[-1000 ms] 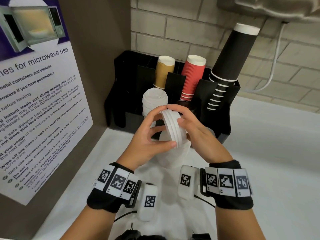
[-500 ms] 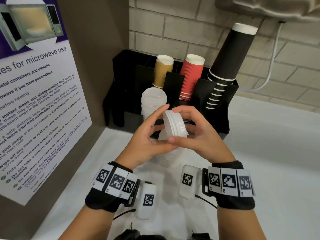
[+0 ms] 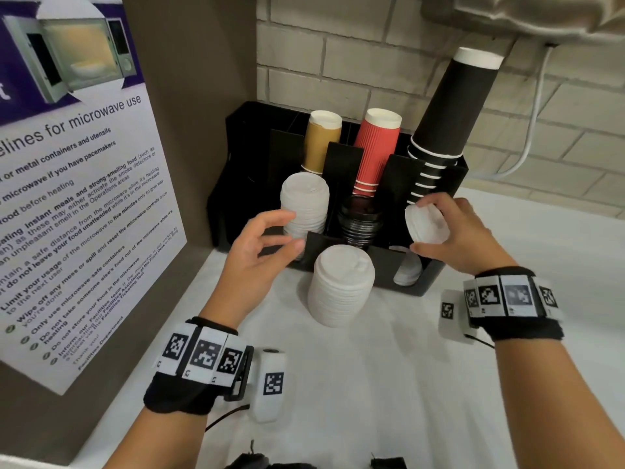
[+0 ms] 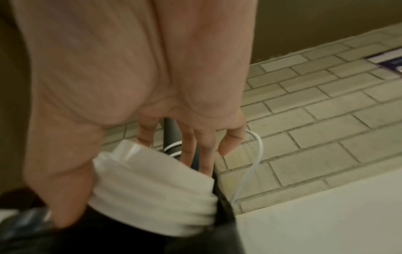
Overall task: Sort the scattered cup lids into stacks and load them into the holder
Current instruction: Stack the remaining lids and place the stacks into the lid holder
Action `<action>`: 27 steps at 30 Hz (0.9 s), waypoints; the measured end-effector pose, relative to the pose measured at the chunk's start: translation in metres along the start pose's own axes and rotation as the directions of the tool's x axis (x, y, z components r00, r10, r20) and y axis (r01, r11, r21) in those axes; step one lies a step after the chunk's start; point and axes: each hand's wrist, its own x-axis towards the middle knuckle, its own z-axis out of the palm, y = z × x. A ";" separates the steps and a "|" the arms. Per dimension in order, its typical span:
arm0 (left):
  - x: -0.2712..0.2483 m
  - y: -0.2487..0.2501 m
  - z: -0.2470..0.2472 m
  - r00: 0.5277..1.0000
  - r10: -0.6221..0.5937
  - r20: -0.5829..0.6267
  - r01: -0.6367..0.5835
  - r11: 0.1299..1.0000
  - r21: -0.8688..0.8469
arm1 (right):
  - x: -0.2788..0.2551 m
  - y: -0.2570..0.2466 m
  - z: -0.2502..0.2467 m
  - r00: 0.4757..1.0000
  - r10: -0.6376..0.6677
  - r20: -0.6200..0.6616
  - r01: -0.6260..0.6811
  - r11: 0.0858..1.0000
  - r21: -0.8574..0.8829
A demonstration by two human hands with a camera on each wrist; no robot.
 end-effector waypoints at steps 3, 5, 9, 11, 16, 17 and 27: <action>0.001 -0.001 -0.002 1.000 -0.005 0.002 0.005 1.000 0.025 | 0.009 0.003 0.006 0.998 -0.019 0.064 0.028 0.991 -0.132; 0.002 -0.001 -0.002 1.000 -0.009 0.004 0.009 0.999 0.042 | 0.015 0.001 0.009 0.994 -0.027 0.110 0.051 0.975 -0.216; 0.003 0.003 -0.001 1.000 -0.011 0.005 0.011 0.998 0.061 | 0.029 -0.003 0.016 0.977 0.031 0.212 0.063 0.906 -0.419; 0.004 0.005 -0.001 1.000 -0.009 0.001 0.009 0.998 0.064 | 0.033 -0.004 0.020 0.972 0.037 0.232 0.077 0.881 -0.466; 0.004 0.009 0.000 1.000 -0.012 -0.009 0.013 0.998 0.069 | 0.034 -0.001 0.035 0.968 0.030 0.247 0.118 0.820 -0.560; 0.004 0.009 0.001 1.000 -0.014 -0.008 0.014 0.997 0.071 | 0.033 0.000 0.038 0.969 0.020 0.246 0.133 0.797 -0.589; 0.006 0.010 -0.001 1.000 -0.028 -0.008 0.028 0.996 0.080 | 0.021 0.022 0.058 0.955 -0.027 0.296 0.247 0.626 -0.740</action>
